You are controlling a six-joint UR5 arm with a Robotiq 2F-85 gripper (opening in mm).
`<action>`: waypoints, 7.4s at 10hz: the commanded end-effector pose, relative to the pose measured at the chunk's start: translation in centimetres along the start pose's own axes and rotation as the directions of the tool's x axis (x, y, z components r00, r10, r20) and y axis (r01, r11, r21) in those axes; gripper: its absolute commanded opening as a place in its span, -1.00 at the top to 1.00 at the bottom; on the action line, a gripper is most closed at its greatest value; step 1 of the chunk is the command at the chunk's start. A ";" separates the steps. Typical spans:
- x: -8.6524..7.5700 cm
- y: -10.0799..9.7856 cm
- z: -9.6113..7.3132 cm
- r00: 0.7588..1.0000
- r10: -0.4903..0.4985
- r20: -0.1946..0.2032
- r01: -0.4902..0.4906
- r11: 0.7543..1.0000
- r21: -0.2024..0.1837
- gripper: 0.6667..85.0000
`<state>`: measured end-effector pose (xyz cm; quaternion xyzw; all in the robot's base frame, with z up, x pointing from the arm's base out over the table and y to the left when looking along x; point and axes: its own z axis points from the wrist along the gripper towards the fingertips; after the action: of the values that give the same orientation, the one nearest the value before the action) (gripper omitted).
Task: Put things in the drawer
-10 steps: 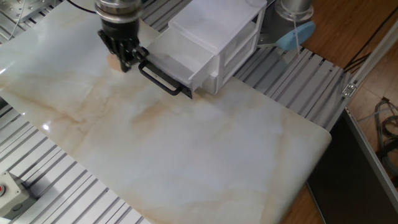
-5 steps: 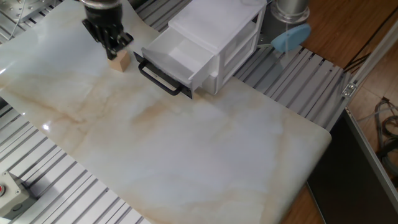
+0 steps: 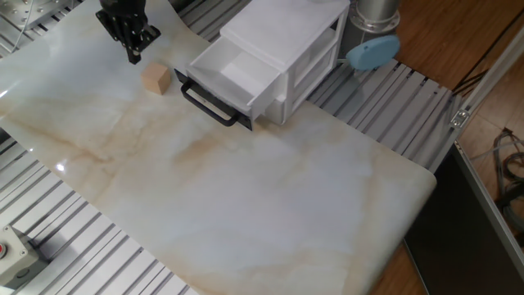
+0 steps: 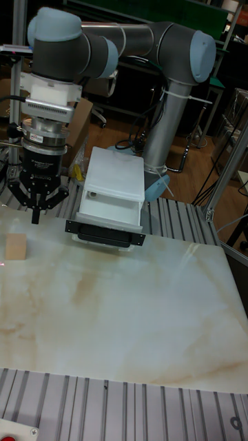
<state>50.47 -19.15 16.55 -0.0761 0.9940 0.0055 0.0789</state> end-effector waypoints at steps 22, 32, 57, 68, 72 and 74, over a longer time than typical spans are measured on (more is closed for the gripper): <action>2.5 -4.7 3.3 0.999 -0.045 0.009 0.045 0.999 0.000 0.59; 3.9 -2.9 5.6 0.984 -0.180 0.012 0.180 0.976 -0.120 -0.24; 4.6 -7.1 8.9 0.999 0.002 0.043 -0.002 1.000 -0.011 -0.13; 6.1 -4.1 11.4 1.000 0.001 0.020 0.001 0.998 -0.068 -0.34; 6.7 -4.4 10.9 1.000 -0.018 0.010 0.019 0.998 -0.053 -0.37; 6.9 -4.2 10.9 1.000 -0.021 0.009 0.022 0.998 -0.053 -0.37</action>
<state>46.24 -24.25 4.51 -0.0898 0.9924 0.0293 0.0783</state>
